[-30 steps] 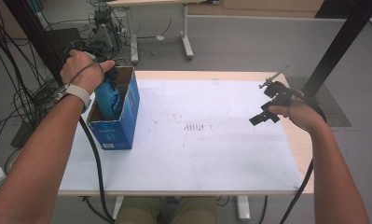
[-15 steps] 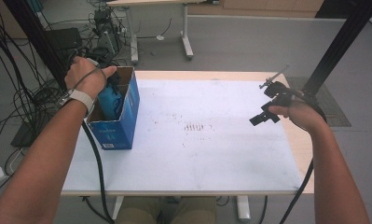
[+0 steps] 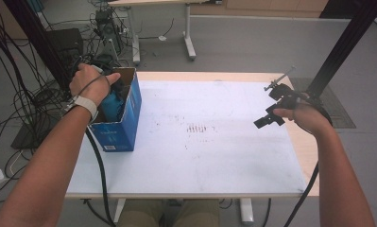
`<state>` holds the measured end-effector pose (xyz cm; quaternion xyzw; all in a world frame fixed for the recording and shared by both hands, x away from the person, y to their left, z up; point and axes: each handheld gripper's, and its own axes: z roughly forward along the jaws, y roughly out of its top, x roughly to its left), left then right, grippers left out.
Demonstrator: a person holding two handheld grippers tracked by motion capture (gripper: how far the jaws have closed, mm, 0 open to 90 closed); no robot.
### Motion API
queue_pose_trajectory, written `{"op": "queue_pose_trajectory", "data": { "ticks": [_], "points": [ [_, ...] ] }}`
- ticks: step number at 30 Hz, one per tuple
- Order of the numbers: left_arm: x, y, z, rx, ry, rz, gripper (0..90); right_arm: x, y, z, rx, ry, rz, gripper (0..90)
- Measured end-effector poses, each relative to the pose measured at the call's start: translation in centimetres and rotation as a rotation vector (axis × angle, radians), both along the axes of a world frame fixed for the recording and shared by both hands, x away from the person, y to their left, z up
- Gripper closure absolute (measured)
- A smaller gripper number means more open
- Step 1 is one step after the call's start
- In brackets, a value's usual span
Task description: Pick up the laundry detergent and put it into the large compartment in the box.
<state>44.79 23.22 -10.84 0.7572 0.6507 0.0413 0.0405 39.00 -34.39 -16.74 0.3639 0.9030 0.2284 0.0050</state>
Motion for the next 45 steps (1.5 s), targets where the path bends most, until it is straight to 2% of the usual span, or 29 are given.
{"op": "queue_pose_trajectory", "data": {
  "ticks": [2, 14, 27, 45],
  "points": [
    [-0.2, 0.0, -0.2, -0.002, -0.009, 0.003, 37.5, 0.0, 0.0, 0.0, -0.002, 0.0, 0.0, 11.3],
    [0.0, 0.1, -1.1, -0.004, 0.0, -0.004, 37.4, 0.1, 0.2, -0.1, 0.001, 0.002, 0.001, 11.3],
    [0.0, -0.3, -1.6, 0.015, -0.006, -0.007, 37.4, 0.0, -0.1, -0.4, 0.005, 0.001, -0.001, 11.3],
    [0.4, -0.2, -2.8, 0.019, 0.018, -0.014, 37.4, -0.2, -0.4, -0.5, 0.008, 0.001, -0.008, 11.3]
  ]
}}
